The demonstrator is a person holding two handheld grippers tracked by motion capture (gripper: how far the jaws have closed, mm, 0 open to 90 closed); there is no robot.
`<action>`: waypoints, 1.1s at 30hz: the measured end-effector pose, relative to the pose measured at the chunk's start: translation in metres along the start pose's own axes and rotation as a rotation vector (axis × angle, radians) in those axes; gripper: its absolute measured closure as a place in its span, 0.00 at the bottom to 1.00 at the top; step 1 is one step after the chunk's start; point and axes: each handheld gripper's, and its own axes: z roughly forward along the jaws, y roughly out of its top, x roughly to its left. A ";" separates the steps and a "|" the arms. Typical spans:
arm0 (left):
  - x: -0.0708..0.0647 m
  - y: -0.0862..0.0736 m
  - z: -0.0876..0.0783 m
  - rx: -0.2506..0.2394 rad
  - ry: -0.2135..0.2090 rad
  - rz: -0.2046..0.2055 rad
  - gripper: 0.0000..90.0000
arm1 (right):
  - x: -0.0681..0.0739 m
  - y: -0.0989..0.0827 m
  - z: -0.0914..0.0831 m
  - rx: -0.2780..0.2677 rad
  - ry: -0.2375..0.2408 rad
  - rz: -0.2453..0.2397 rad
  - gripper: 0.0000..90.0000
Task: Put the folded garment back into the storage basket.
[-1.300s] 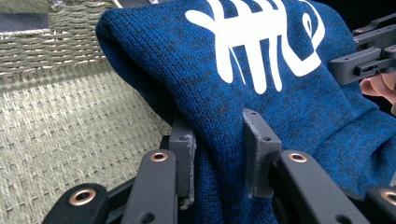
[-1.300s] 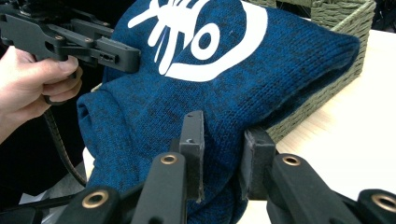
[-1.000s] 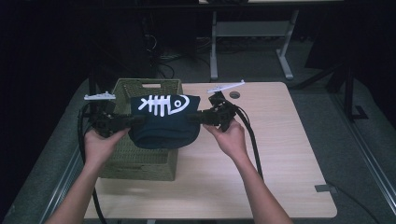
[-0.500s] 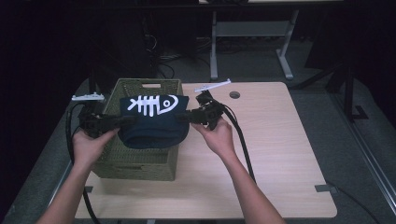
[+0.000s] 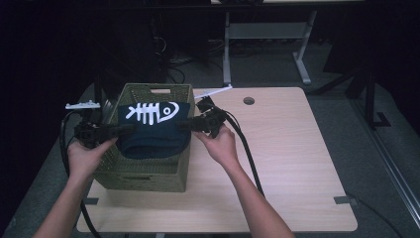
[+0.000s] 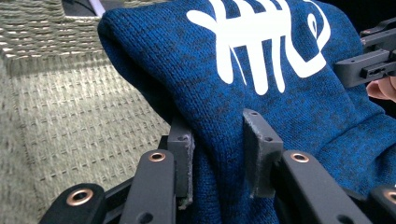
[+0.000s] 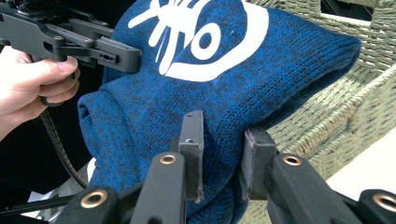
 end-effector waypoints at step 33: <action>0.036 -0.018 -0.002 0.024 0.065 -0.068 0.71 | 0.002 -0.002 0.049 0.033 0.015 0.015 0.80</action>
